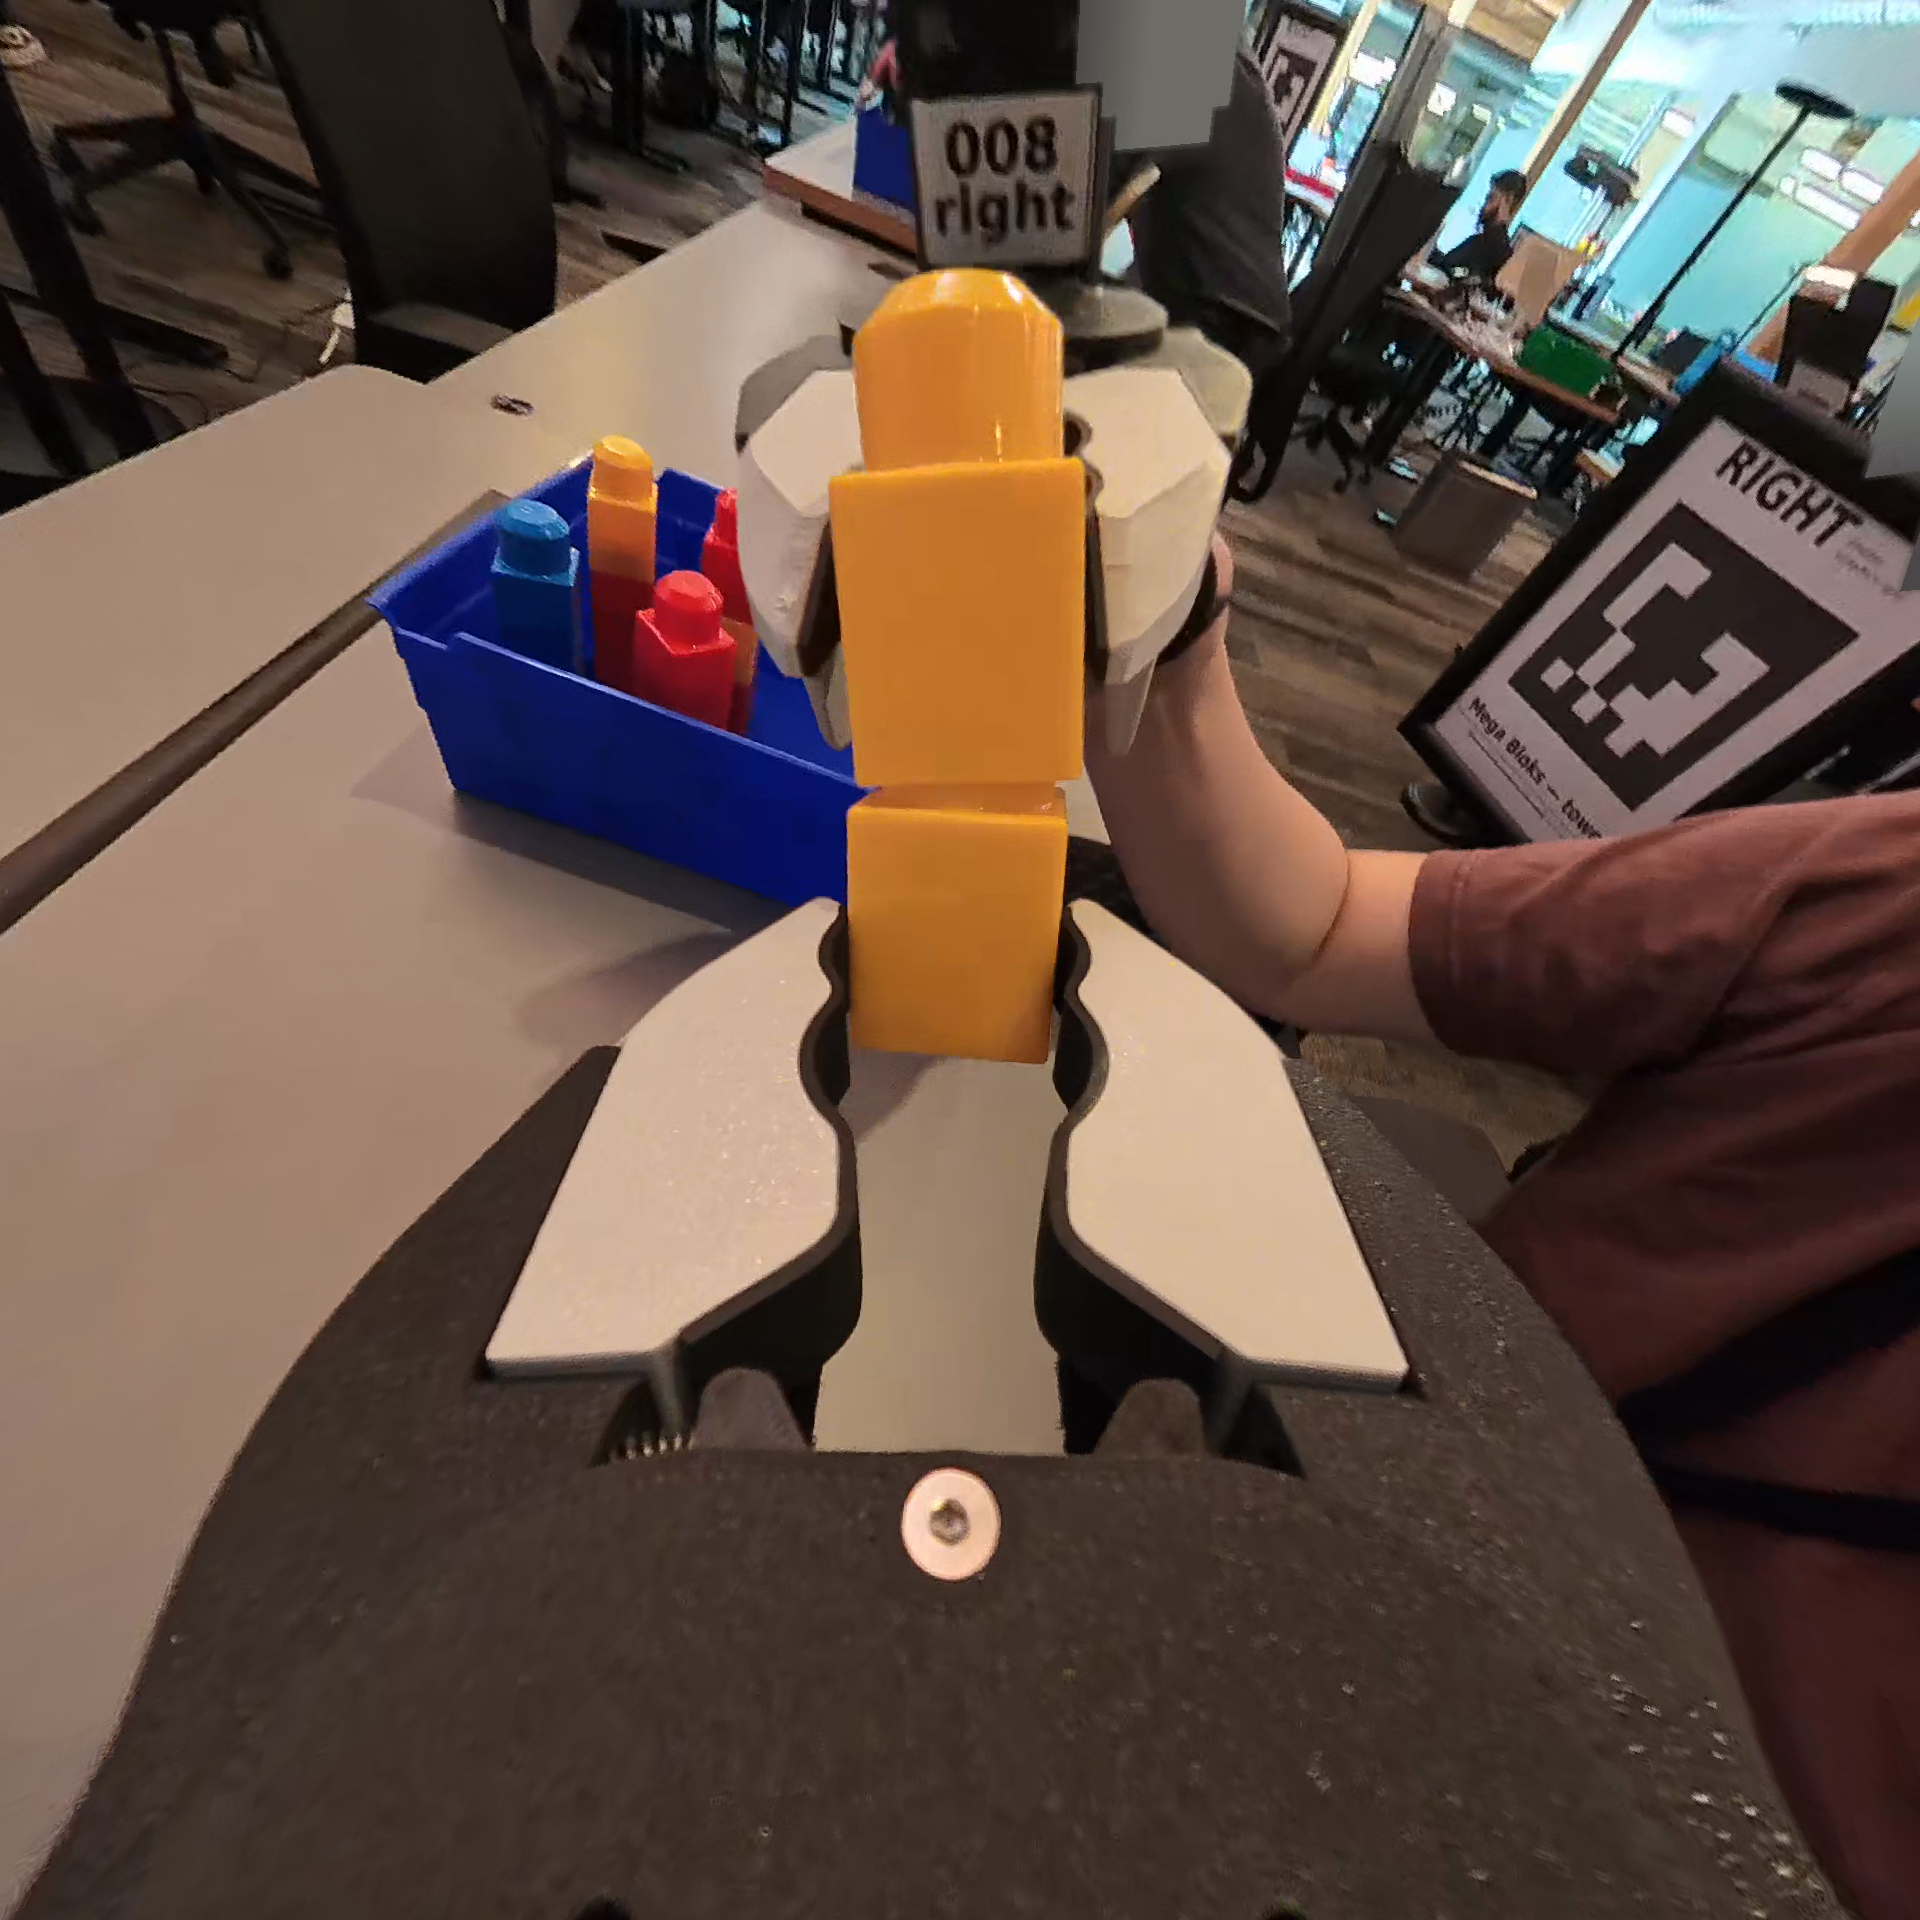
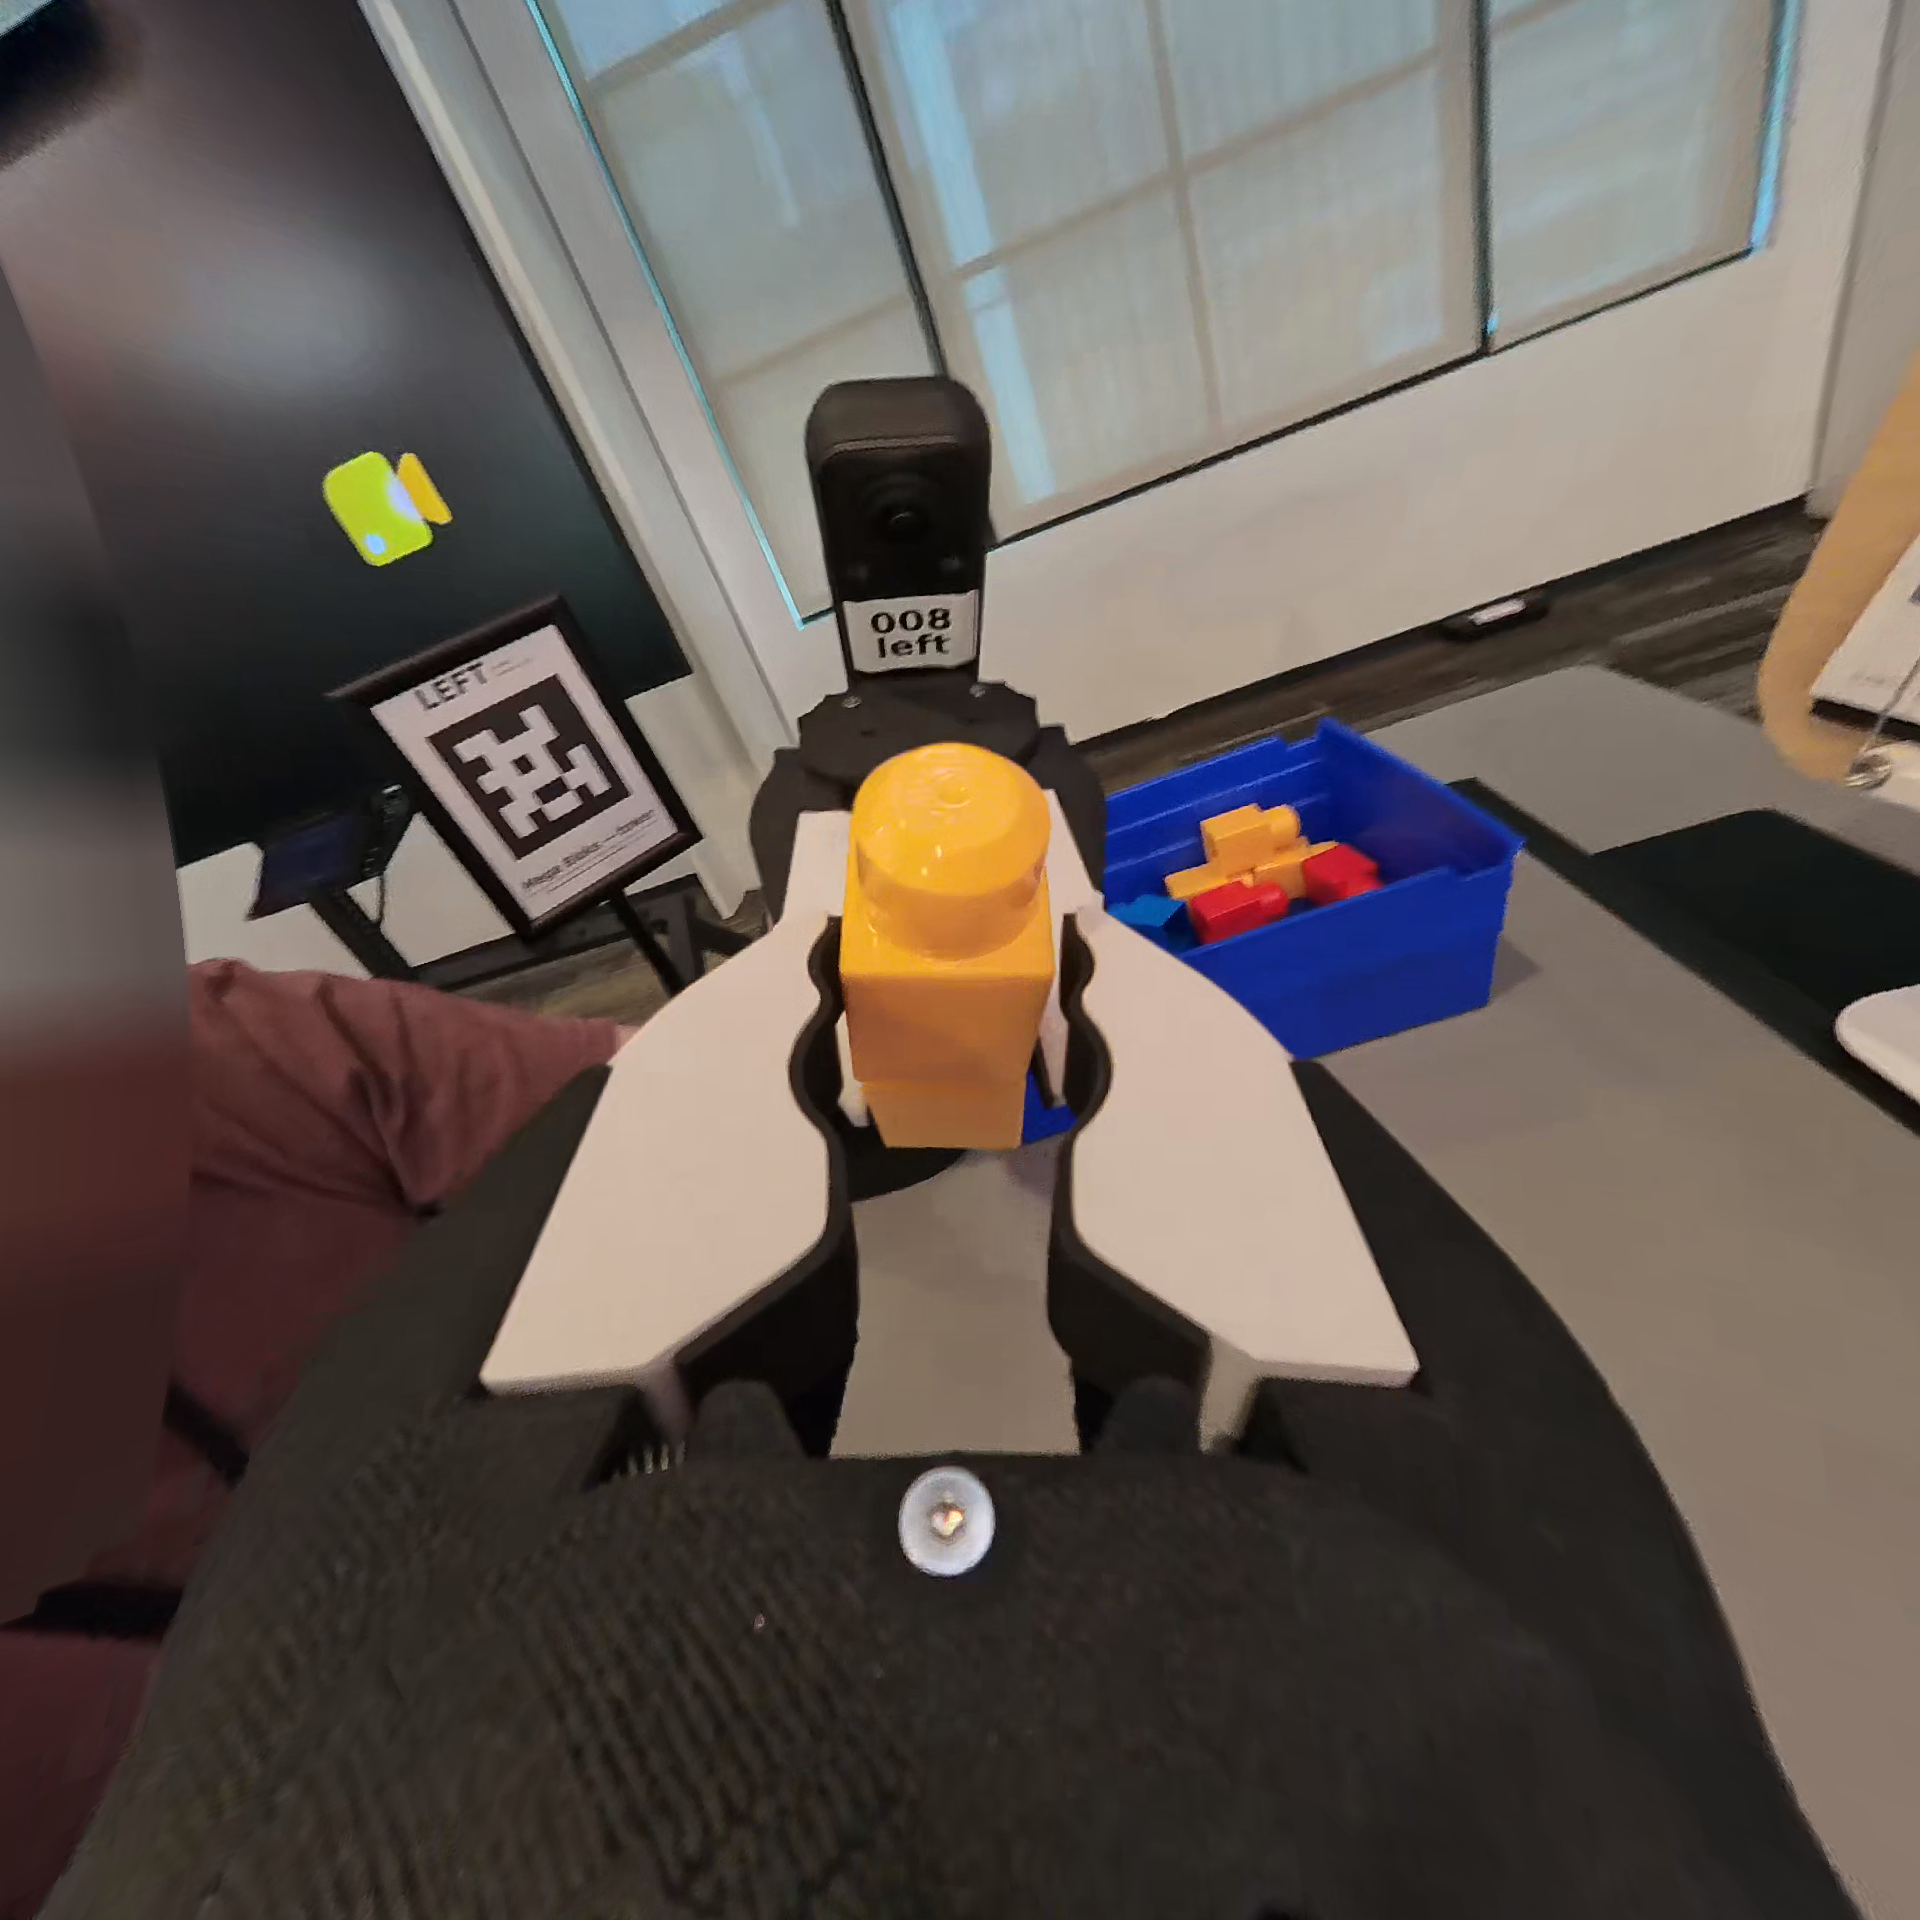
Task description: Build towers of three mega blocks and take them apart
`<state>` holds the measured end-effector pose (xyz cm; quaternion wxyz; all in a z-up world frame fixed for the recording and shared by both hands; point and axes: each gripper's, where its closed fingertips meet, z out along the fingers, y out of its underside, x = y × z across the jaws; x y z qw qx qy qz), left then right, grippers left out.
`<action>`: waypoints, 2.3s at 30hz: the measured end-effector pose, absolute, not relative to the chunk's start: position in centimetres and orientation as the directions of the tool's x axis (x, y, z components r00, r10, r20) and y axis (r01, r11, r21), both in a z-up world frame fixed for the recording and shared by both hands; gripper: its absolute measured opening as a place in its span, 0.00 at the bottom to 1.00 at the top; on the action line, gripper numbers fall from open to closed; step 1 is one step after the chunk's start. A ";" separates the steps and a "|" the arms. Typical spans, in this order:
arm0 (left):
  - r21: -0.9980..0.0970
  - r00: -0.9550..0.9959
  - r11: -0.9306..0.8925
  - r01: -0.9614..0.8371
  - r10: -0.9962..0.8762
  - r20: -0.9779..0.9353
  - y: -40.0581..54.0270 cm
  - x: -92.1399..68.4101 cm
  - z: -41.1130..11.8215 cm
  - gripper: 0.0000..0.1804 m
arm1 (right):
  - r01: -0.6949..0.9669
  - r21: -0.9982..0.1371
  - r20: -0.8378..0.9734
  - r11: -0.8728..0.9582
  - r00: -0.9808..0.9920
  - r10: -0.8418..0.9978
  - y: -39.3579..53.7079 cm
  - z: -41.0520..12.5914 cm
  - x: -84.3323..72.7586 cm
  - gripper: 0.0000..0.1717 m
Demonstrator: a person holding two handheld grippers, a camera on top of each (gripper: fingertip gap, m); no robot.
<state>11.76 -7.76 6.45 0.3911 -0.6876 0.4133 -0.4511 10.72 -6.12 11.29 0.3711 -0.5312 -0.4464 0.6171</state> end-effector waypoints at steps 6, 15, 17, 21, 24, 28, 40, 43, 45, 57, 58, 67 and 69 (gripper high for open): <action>-0.890 0.226 -0.392 -0.231 -0.912 0.343 -8.1 12.1 5.9 0.20 | 0.015 -0.944 -0.327 -0.331 -0.187 0.926 -6.4 11.0 10.4 0.22; -0.872 0.244 -0.416 -0.259 -0.902 0.357 -7.9 11.7 5.4 0.20 | 0.146 -0.943 -0.321 -0.301 -0.146 0.936 -6.5 9.1 10.5 0.22; -0.857 0.265 -0.396 -0.330 -0.910 0.318 -8.2 11.5 4.5 0.20 | 0.192 -0.937 -0.324 -0.292 -0.161 0.932 -6.9 8.4 10.3 0.22; -0.821 0.269 -0.372 -0.432 -0.923 0.277 -8.8 11.6 3.0 0.20 | 0.252 -0.933 -0.306 -0.257 -0.182 0.935 -7.6 7.4 10.0 0.22; -0.827 0.264 -0.359 -0.432 -0.928 0.264 -8.8 12.6 2.7 0.20 | 0.182 -0.957 -0.263 -0.227 -0.213 0.941 -7.7 8.3 9.7 0.21; -0.870 0.236 -0.396 -0.294 -0.912 0.336 -8.5 13.0 4.8 0.20 | 0.023 -0.943 -0.328 -0.332 -0.228 0.917 -7.0 10.4 9.3 0.22; -0.850 0.255 -0.388 -0.355 -0.915 0.311 -8.8 12.9 4.1 0.20 | 0.162 -0.937 -0.340 -0.309 -0.219 0.915 -7.8 9.0 9.5 0.22; -0.834 0.259 -0.376 -0.403 -0.921 0.291 -9.0 12.9 3.3 0.20 | 0.209 -0.931 -0.344 -0.299 -0.230 0.910 -8.0 8.2 9.6 0.22; -0.818 0.264 -0.379 -0.433 -0.921 0.287 -9.0 12.8 2.7 0.20 | 0.235 -0.922 -0.362 -0.309 -0.236 0.902 -8.0 7.6 9.5 0.22; -0.767 0.286 -0.373 -0.522 -0.924 0.255 -9.1 12.6 1.0 0.20 | 0.327 -0.911 -0.341 -0.253 -0.249 0.906 -8.3 5.8 9.7 0.22; -0.761 0.293 -0.376 -0.528 -0.922 0.253 -9.0 12.5 0.8 0.20 | 0.321 -0.915 -0.332 -0.245 -0.249 0.910 -8.2 5.7 9.6 0.22; -0.776 0.411 -0.466 -0.424 -0.863 0.294 -7.6 11.3 2.0 0.20 | 0.127 -0.905 -0.424 -0.405 -0.249 0.871 -6.8 7.3 7.7 0.24; -0.774 0.403 -0.473 -0.421 -0.862 0.307 -7.8 11.2 2.2 0.20 | 0.113 -0.904 -0.427 -0.412 -0.255 0.867 -6.9 7.5 7.5 0.22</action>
